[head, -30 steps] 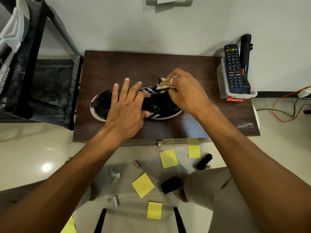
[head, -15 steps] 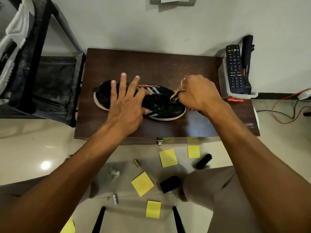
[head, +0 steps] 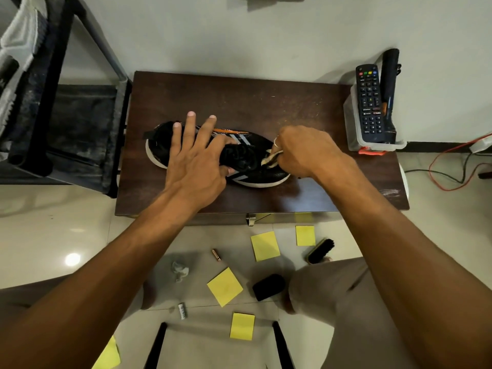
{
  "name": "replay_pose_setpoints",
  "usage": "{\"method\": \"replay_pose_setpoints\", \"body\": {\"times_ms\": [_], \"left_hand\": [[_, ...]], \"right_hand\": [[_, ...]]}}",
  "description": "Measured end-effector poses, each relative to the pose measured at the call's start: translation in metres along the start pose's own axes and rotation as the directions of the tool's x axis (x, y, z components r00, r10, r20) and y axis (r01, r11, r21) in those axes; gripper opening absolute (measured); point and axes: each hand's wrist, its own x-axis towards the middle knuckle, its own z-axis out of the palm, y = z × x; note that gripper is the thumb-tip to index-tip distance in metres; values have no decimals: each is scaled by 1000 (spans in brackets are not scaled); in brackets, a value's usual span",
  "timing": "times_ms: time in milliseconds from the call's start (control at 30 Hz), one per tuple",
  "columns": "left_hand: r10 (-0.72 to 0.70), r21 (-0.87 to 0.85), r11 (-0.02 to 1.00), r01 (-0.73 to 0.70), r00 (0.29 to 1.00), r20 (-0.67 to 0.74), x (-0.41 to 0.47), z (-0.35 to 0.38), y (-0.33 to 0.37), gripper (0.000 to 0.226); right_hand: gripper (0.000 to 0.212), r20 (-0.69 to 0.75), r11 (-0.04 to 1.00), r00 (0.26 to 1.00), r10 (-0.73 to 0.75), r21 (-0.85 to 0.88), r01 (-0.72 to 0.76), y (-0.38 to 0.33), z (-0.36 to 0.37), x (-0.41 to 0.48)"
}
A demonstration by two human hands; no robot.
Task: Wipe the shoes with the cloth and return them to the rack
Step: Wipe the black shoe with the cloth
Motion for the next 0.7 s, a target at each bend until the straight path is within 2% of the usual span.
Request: {"method": "replay_pose_setpoints", "body": {"times_ms": [167, 267, 333, 400, 533, 633, 700], "left_hand": [[12, -10, 1000, -12, 1000, -15, 1, 1, 0, 57], [-7, -13, 1000, 7, 1000, 7, 2, -3, 1, 59], [-38, 47, 998, 37, 999, 17, 3, -6, 1, 61], [-66, 117, 991, 65, 998, 8, 4, -10, 4, 65], [-117, 143, 983, 113, 993, 15, 1, -14, 13, 66], [-98, 119, 988, 96, 995, 15, -3, -10, 13, 64], [-72, 79, 994, 70, 997, 28, -4, -6, 12, 62]], "right_hand": [[13, 103, 998, 995, -13, 62, 6, 7, -8, -8], [12, -31, 982, 999, 12, 189, -6, 16, -1, -9], [16, -187, 949, 981, 58, 315, 4, 22, 4, -10], [24, -273, 917, 957, 96, 398, 22, 25, 9, -11], [25, -318, 895, 938, 139, 446, 19, 21, 22, -4], [25, -349, 897, 920, 175, 442, -3, 10, 29, 1], [24, -327, 910, 937, 119, 413, 29, -3, 35, -2]]}}
